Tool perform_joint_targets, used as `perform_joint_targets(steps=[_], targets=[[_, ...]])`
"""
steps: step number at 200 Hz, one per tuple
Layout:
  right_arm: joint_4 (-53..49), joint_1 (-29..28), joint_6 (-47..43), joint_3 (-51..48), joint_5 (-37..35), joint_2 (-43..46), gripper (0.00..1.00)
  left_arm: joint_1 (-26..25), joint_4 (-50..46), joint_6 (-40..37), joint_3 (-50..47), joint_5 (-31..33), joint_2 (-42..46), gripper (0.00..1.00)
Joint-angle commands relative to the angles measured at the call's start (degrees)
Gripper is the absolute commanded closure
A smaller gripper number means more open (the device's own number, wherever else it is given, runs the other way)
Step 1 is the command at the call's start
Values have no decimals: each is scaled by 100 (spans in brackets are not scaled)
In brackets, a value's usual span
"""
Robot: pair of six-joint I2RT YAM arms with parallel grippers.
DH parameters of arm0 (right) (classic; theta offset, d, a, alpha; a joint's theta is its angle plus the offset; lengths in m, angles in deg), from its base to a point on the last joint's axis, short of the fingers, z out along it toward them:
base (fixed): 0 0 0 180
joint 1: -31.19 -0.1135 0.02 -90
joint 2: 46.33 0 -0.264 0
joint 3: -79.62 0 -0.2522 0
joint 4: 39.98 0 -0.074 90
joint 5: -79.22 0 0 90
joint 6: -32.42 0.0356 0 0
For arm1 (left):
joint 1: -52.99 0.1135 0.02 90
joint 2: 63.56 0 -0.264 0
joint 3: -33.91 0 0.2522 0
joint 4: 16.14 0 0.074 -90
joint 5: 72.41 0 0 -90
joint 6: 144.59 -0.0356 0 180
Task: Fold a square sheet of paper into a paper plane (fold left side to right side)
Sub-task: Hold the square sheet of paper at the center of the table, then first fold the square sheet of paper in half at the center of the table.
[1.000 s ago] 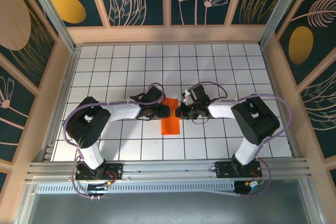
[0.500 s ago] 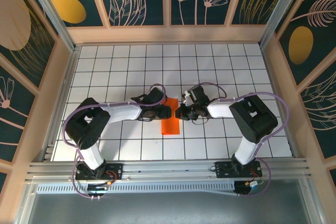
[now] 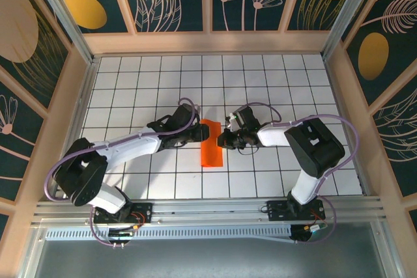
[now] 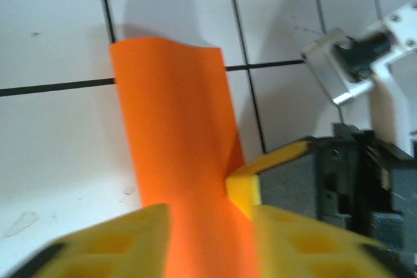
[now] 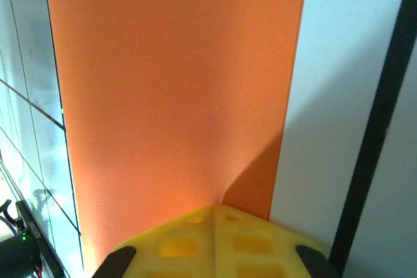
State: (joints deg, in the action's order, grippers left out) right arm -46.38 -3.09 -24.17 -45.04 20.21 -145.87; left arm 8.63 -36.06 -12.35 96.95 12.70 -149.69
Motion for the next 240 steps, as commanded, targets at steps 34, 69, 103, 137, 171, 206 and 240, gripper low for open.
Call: perform_joint_targets(steps=[34, 69, 103, 137, 171, 206, 240], targets=[[-381, -85, -54, -221, -576, -235, 100, 58, 994, 250, -517, -981, -147, 100], [-374, -126, -45, -247, -598, -290, 100, 133, 1222, 167, -605, -1186, -380, 100], [-387, -136, -65, -247, -620, -326, 100, 197, 1652, 169, -765, -1383, -644, 100], [-460, -140, -91, -247, -670, -348, 100, 307, 1976, 177, -952, -1375, -780, 100], [-548, -140, -148, -247, -742, -380, 100, 432, 2163, 171, -1140, -1420, -870, 100], [-597, -140, -168, -247, -794, -407, 100, 553, 2300, 167, -1365, -1428, -871, 100], [-629, -138, -194, -247, -812, -426, 100, 630, 2435, 154, -1558, -1457, -906, 100]])
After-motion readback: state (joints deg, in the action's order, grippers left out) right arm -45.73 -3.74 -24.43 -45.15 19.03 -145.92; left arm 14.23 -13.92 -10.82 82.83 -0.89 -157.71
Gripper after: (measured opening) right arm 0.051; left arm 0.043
